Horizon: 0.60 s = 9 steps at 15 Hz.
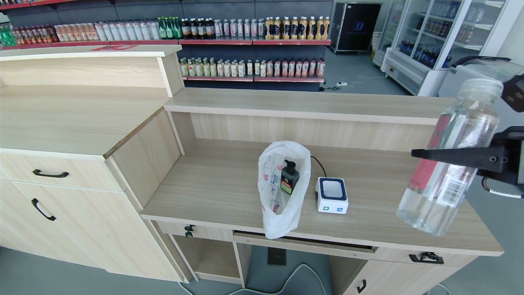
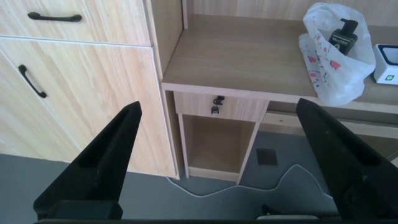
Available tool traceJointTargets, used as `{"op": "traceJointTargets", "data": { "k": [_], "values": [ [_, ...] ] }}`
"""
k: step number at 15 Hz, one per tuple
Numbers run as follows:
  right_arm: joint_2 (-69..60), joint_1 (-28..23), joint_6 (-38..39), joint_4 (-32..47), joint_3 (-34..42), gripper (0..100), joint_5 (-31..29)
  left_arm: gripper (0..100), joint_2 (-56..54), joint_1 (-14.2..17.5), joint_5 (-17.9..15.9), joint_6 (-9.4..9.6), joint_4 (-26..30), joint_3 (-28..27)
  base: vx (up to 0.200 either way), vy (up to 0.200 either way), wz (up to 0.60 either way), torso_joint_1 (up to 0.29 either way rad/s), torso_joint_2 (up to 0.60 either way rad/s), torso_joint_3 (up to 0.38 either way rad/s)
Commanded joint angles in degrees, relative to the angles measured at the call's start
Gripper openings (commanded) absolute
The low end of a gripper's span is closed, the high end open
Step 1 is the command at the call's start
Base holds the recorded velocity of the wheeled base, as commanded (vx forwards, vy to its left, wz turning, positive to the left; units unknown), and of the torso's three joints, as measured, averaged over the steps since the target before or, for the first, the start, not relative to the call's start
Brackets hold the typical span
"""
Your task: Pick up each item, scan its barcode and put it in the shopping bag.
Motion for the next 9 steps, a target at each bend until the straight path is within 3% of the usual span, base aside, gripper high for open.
{"op": "traceJointTargets", "data": {
  "k": [1,5,9],
  "values": [
    [-5.09,3.60,-0.41,0.12,1.66,0,-0.22,100,0.00,0.00,0.00,0.02,-0.01,0.00,0.000,0.000,0.00,0.000,0.00,0.000],
    [-9.84,10.11,-0.14,1.35,2.37,0,-8.75,100,0.00,0.00,0.00,-0.07,-0.01,0.00,0.000,0.000,0.00,0.000,0.00,0.000],
    [-11.86,11.78,-0.06,5.48,2.28,0,-12.26,100,0.00,0.00,0.00,0.02,-0.01,0.00,0.000,0.000,0.00,0.000,0.00,0.000]
  ]
}}
